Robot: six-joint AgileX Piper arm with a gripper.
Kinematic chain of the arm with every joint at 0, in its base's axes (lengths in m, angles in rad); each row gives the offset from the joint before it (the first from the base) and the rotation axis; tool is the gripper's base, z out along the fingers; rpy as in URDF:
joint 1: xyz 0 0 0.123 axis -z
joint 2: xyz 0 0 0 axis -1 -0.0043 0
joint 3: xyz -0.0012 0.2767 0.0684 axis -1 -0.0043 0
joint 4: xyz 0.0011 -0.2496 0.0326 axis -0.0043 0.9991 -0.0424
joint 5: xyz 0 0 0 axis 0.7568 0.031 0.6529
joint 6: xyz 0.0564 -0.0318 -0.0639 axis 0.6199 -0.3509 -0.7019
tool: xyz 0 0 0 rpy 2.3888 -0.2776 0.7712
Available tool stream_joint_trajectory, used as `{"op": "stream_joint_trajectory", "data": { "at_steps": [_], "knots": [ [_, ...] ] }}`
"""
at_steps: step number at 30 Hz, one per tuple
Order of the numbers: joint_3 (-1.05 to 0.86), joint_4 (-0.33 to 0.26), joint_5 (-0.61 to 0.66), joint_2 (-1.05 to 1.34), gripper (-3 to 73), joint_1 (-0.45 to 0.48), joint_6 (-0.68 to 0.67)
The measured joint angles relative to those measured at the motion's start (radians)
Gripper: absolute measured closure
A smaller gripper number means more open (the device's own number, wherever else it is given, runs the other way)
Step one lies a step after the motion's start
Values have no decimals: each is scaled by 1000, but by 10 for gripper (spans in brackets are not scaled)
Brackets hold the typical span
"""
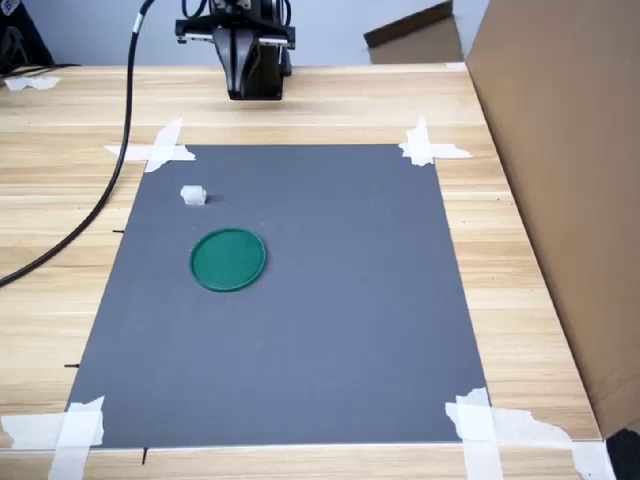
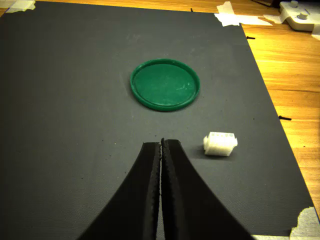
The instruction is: Grasp a white terminal and put it in the green lid.
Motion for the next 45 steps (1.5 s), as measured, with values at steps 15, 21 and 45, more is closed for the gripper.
{"op": "stream_joint_trajectory", "data": {
  "at_steps": [15,21,45],
  "knots": [
    [0,-43,0,0,723,0,-1],
    [0,-44,-5,0,723,0,-2],
    [890,-27,501,-815,723,0,-265]
  ]
}}
